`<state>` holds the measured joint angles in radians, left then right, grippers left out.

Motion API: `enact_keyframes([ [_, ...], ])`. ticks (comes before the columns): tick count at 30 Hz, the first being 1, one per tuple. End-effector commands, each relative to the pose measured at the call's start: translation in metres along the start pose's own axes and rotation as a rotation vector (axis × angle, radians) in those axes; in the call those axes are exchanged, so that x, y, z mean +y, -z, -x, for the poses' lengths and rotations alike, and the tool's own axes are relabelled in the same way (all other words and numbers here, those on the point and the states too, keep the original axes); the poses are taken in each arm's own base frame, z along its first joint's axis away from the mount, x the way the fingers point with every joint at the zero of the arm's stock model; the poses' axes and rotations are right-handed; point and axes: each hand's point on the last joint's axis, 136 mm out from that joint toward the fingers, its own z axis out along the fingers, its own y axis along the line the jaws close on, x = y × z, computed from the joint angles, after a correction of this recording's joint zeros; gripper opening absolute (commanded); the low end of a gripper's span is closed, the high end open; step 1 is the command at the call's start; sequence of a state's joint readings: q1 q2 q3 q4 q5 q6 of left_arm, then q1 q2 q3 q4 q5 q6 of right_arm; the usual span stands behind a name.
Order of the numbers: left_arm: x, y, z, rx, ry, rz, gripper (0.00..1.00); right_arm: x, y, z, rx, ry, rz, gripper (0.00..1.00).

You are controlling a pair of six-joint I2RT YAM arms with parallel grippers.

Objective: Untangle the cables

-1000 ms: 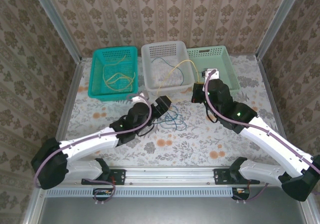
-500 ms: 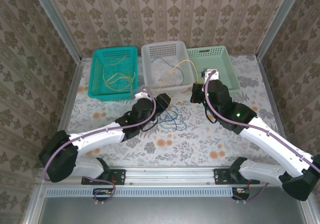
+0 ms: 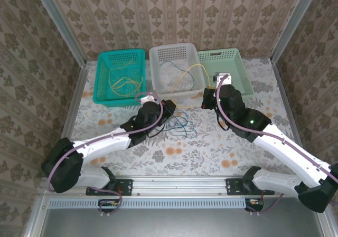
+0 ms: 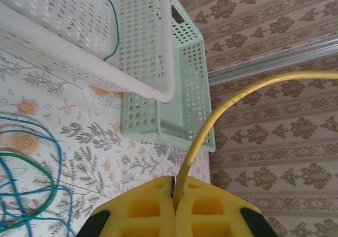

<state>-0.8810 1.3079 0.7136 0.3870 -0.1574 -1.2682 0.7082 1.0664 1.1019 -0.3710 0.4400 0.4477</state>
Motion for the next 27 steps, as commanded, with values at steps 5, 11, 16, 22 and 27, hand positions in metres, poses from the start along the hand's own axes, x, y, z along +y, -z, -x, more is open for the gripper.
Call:
enact_keyframes([
  [5,0.012,0.036,0.021,0.075,-0.346,0.18,0.0,-0.009,0.007,-0.006,0.049,0.162,-0.043,0.0],
  [11,0.035,0.072,0.035,0.264,-0.806,0.42,0.0,-0.01,0.009,-0.02,0.16,0.43,-0.021,0.0],
  [16,0.061,0.092,0.033,0.527,-1.136,0.564,0.0,-0.019,0.011,-0.038,0.261,0.646,-0.013,0.0],
  [22,0.099,0.113,0.062,0.665,-1.476,0.899,0.0,-0.049,0.014,-0.044,0.325,0.859,-0.123,0.0],
  [27,0.108,0.118,0.082,0.692,-1.694,1.069,0.0,-0.061,0.019,-0.038,0.326,0.933,-0.179,0.0],
])
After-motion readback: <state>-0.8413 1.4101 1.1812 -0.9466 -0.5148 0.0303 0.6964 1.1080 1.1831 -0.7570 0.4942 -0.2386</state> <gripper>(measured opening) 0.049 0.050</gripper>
